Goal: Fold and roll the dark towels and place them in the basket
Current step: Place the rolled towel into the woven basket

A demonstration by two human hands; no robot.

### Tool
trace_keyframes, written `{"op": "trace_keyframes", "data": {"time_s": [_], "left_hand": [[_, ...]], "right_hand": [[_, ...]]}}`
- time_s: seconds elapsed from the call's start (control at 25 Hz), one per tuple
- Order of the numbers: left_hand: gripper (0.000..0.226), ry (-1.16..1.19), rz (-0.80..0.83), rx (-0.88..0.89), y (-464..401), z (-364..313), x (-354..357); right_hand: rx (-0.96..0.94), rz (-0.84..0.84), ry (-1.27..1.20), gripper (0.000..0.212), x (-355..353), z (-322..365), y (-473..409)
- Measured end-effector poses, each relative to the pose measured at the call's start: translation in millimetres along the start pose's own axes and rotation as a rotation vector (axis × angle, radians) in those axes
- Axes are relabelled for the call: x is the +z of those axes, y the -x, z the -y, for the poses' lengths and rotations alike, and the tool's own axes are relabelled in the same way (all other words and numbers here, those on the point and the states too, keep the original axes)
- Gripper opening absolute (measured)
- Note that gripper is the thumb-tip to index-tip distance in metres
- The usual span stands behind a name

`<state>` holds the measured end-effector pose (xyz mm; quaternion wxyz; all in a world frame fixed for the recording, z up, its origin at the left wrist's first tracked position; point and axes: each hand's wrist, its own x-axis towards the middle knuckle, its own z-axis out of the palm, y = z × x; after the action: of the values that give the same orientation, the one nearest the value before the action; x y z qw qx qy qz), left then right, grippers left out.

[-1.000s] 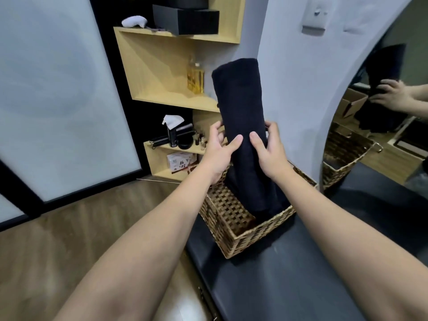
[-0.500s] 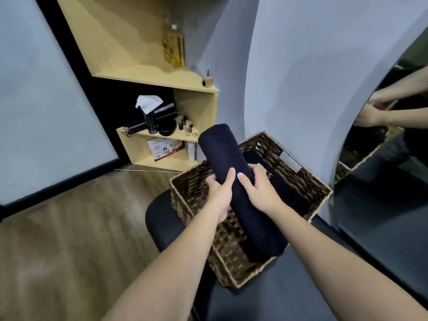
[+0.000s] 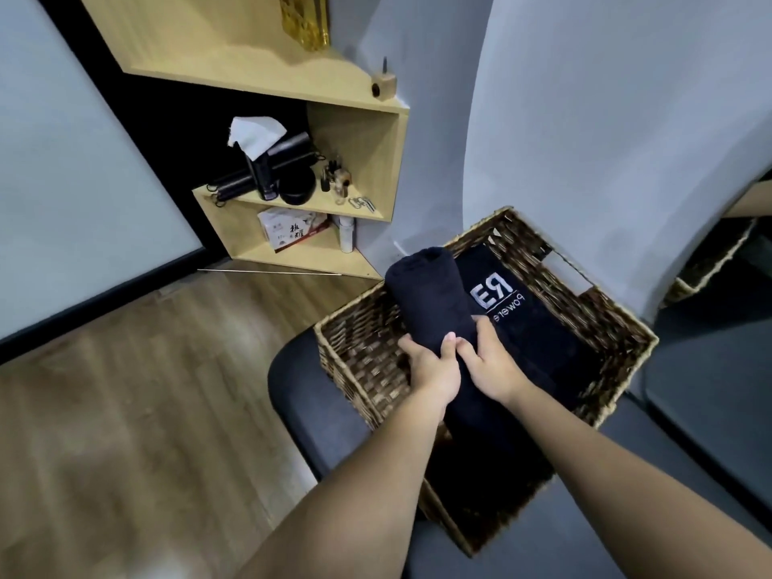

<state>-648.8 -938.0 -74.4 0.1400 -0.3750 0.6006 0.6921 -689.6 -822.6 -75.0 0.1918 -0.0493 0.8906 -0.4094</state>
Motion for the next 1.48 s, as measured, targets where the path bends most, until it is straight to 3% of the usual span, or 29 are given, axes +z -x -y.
{"op": "trace_keyframes", "data": {"time_s": [0.2, 0.36, 0.48, 0.64, 0.8, 0.96, 1.24, 1.48], "left_hand": [[0.081, -0.033, 0.047, -0.235, -10, 6, -3], [0.092, 0.062, -0.086, -0.136, -30, -20, -13], [0.118, 0.129, -0.093, -0.144, -41, -47, -18], [0.111, 0.006, -0.142, -0.162, -60, -33, -14], [0.109, -0.081, -0.180, -0.306, -85, -16, -12], [0.121, -0.160, -0.288, -0.398, -109, 5, -11], [0.112, -0.097, -0.213, -0.421, -95, -9, -16], [0.138, -0.091, -0.231, -0.433, -76, 38, 21]], "right_hand": [[0.109, 0.098, 0.093, 0.047, 14, -19, -1], [0.114, 0.143, 0.093, 0.045, 14, -23, -10], [0.094, 0.123, 0.065, 0.050, 16, -26, -3], [0.108, 0.164, 0.067, 0.059, 17, -26, 3], [0.141, 0.237, 0.101, 0.064, 23, -34, 2], [0.139, 0.275, 0.202, 0.064, 34, -36, -2], [0.121, 0.311, 0.400, 0.077, 25, -30, 4], [0.045, 0.254, 0.595, 0.046, -22, -34, 26]]}}
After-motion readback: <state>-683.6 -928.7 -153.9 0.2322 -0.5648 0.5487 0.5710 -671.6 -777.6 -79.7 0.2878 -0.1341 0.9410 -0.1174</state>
